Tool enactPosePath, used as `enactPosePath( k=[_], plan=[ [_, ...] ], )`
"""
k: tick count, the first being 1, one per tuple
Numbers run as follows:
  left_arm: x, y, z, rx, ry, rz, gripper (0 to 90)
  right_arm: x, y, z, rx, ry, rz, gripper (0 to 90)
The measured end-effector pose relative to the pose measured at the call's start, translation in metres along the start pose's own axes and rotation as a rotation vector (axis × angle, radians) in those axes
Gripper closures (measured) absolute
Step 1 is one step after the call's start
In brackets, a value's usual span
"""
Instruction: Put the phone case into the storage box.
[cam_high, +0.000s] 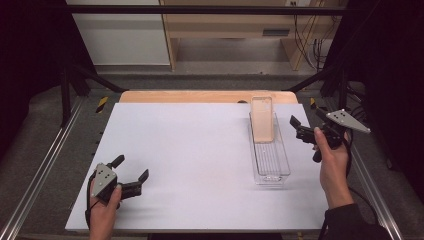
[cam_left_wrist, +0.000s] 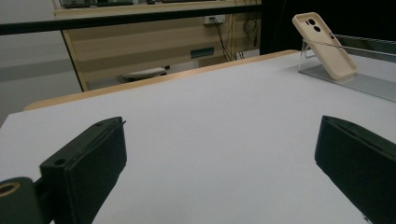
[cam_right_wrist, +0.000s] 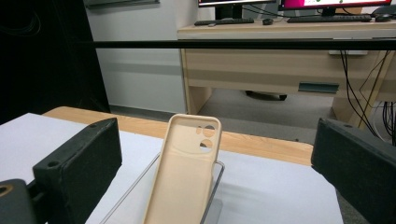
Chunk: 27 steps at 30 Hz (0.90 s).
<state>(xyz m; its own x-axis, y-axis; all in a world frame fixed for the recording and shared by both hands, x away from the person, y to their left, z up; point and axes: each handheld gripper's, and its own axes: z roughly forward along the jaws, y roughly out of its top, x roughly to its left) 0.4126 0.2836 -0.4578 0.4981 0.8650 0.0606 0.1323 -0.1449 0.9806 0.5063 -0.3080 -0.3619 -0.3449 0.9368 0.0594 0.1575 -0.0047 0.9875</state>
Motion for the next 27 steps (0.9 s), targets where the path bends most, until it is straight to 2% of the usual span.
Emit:
enactPosePath(
  k=[27],
  plan=[
    [-0.002,-0.001,-0.008,-0.001,-0.002,-0.001,2.1,-0.009,-0.01,-0.025,-0.008,0.011,-0.011,2.5]
  ],
)
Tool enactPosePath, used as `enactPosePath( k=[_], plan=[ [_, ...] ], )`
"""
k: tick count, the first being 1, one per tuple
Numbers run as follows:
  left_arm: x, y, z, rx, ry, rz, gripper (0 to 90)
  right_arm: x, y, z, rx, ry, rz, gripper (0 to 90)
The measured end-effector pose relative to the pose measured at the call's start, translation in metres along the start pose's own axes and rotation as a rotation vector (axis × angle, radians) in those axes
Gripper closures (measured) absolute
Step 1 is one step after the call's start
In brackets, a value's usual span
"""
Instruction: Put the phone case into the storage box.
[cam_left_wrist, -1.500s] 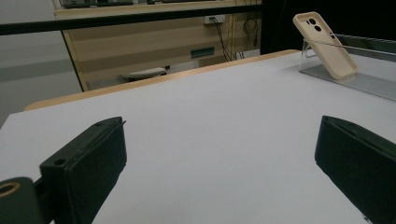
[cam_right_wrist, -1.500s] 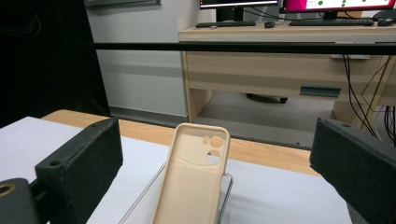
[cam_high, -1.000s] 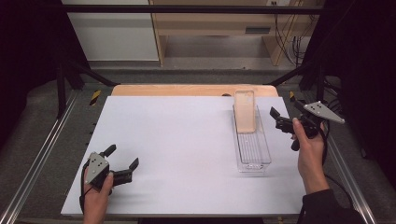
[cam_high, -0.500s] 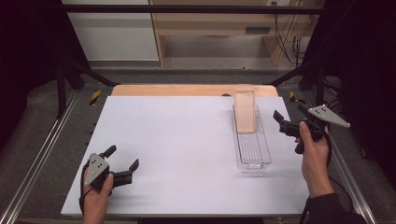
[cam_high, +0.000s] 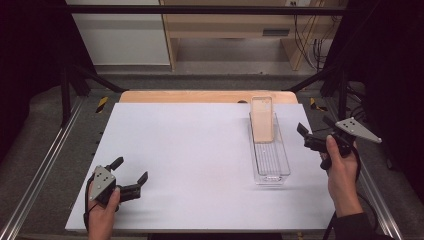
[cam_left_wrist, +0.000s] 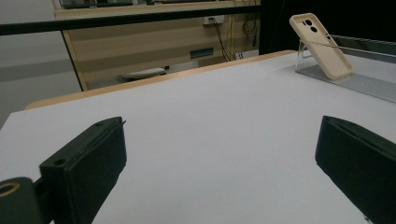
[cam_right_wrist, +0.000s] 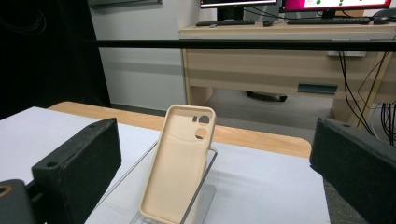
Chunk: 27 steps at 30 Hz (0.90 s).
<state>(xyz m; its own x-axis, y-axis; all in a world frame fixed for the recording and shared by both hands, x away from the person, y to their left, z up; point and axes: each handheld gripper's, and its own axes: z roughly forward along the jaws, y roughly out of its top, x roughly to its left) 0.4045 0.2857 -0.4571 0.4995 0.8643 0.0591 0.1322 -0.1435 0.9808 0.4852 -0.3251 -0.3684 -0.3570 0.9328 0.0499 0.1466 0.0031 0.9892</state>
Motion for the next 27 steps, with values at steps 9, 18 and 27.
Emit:
enactPosePath(
  k=[9,18,27],
  plan=[
    [0.003,0.0,-0.007,-0.008,0.002,-0.006,2.1,0.0,-0.005,-0.006,-0.002,0.001,0.0,2.6],
    [0.0,0.0,-0.006,-0.005,-0.007,0.001,2.1,0.003,-0.01,-0.014,-0.004,0.003,-0.018,2.2],
    [-0.001,0.0,-0.006,-0.006,-0.015,0.007,2.1,0.011,-0.017,-0.023,-0.015,0.036,-0.043,1.8]
  ],
)
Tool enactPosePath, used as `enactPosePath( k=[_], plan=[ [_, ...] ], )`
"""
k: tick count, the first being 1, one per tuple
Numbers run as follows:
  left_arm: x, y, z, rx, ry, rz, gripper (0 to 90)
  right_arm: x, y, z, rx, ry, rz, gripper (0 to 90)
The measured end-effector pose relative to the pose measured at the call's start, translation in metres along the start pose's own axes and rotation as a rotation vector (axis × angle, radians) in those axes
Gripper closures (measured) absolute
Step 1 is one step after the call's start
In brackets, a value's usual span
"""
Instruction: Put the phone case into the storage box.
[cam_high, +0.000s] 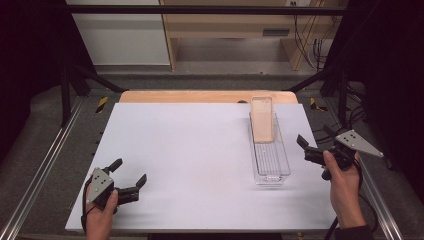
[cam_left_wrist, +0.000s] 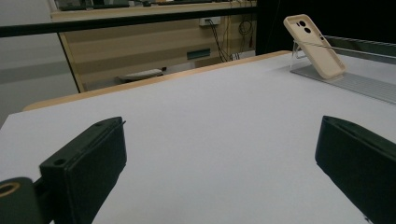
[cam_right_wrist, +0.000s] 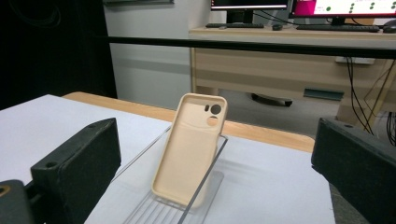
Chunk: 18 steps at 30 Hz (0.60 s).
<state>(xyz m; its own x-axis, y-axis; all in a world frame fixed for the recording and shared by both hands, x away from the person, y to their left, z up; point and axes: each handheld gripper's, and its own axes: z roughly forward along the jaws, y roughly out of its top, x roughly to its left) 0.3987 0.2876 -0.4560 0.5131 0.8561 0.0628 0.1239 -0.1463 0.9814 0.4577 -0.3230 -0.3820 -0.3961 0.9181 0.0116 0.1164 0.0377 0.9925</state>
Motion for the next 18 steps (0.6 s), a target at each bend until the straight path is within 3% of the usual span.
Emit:
enactPosePath(
  k=[7,18],
  plan=[
    [-0.001,0.0,0.0,0.0,-0.003,0.001,2.1,0.004,-0.006,-0.006,-0.003,-0.001,-0.023,2.2],
    [-0.001,0.0,0.0,-0.005,-0.005,0.001,2.1,0.014,-0.02,-0.013,-0.044,0.051,-0.053,2.3]
  ],
)
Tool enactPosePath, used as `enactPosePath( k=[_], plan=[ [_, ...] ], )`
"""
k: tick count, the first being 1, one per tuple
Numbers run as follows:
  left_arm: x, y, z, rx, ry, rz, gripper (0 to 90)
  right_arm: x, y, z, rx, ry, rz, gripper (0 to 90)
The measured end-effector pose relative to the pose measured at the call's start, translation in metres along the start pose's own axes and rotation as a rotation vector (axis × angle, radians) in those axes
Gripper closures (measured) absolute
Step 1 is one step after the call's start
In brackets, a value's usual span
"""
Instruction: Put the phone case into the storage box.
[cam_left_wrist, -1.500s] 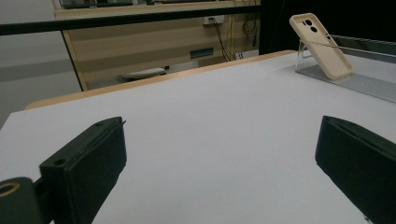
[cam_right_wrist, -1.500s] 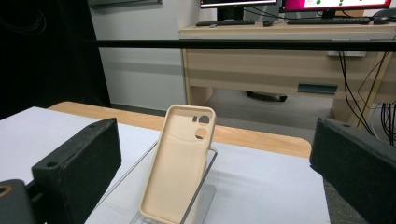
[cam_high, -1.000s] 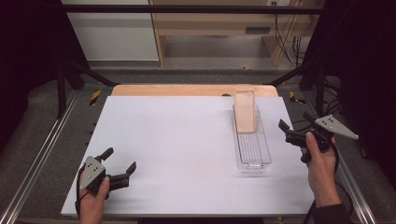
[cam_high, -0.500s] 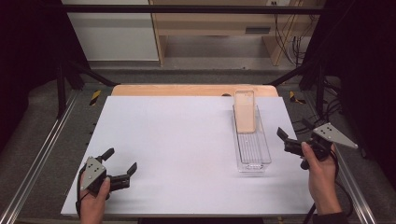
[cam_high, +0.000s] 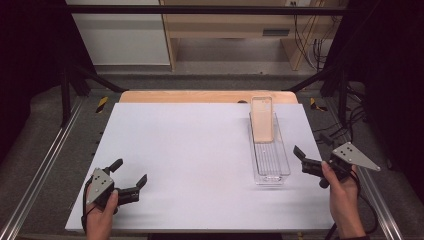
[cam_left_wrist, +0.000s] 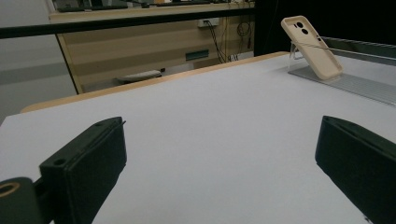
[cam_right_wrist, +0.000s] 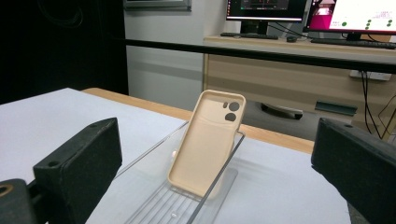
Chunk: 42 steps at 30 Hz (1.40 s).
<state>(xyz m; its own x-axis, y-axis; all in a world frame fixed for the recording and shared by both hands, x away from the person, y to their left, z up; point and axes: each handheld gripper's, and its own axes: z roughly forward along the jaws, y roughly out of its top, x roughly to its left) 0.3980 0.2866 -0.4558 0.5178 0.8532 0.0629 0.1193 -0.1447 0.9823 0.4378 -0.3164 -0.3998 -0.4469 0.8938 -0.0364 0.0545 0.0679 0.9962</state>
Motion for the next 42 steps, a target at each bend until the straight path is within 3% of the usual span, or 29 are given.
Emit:
enactPosePath(
  k=[28,42],
  plan=[
    [-0.001,-0.001,-0.009,-0.011,-0.013,-0.005,2.1,0.011,-0.031,-0.005,-0.009,0.035,0.074,2.4],
    [0.002,-0.001,-0.015,-0.021,-0.018,-0.004,2.2,0.018,-0.04,-0.007,-0.026,0.054,0.054,2.4]
  ],
)
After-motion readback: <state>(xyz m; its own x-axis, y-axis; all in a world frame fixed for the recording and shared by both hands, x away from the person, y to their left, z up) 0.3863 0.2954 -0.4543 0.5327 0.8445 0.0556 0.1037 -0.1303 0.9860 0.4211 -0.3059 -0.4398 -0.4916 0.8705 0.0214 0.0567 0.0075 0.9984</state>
